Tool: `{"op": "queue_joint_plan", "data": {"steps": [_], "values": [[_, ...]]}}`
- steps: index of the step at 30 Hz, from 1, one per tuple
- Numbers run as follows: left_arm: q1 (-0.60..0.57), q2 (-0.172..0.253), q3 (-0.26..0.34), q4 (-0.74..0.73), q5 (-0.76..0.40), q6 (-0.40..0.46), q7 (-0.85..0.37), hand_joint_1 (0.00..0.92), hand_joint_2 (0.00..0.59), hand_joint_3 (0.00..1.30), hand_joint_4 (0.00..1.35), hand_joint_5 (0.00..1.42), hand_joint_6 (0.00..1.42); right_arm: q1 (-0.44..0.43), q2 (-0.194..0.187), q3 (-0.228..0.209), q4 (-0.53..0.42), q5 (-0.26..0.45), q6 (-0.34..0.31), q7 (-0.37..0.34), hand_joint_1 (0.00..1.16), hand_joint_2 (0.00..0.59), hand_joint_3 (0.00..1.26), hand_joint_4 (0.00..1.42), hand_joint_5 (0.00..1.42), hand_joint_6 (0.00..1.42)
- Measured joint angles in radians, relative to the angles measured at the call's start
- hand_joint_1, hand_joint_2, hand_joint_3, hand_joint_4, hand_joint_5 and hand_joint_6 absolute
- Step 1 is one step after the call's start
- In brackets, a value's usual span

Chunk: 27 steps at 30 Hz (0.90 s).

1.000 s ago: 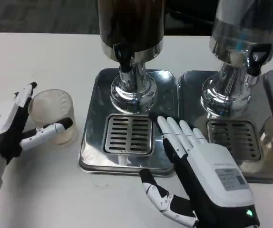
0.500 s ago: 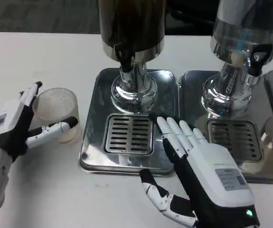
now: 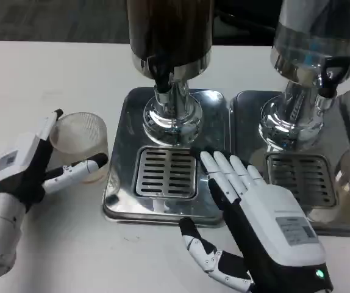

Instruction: Grasp the cup under the faucet to collect the drink, then remove the cup.

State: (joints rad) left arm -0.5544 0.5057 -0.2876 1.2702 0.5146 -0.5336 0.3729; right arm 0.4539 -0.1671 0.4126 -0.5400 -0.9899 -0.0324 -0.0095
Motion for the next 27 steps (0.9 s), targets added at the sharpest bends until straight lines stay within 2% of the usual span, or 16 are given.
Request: {"op": "queue_joint_plan", "data": {"steps": [4,11,15,27], "values": [[0.0,-0.003,0.005,0.002,-0.004,-0.025,0.001,0.086,0.048,0.0,0.0,0.15,0.18,0.003,0.001,0.001,0.0,-0.001,0.003,0.0,0.45,0.468,0.03,0.0,0.0,0.0],[0.0,-0.011,0.009,0.006,-0.005,-0.034,0.012,0.088,0.05,0.0,0.0,0.16,0.18,0.017,0.001,0.002,-0.005,-0.001,0.014,0.0,0.45,0.467,0.04,0.0,0.0,0.0],[0.0,-0.012,0.013,0.008,-0.005,-0.035,0.012,0.103,0.058,0.0,0.0,0.21,0.24,0.02,0.001,0.003,-0.008,-0.001,0.016,0.0,0.45,0.466,0.05,0.0,0.0,0.0],[0.002,-0.035,0.044,0.015,-0.059,-0.078,-0.03,0.19,0.087,0.11,0.08,0.3,0.32,0.02,0.003,0.007,-0.008,-0.001,0.02,0.0,0.46,0.466,0.06,0.0,0.0,0.0]]}}
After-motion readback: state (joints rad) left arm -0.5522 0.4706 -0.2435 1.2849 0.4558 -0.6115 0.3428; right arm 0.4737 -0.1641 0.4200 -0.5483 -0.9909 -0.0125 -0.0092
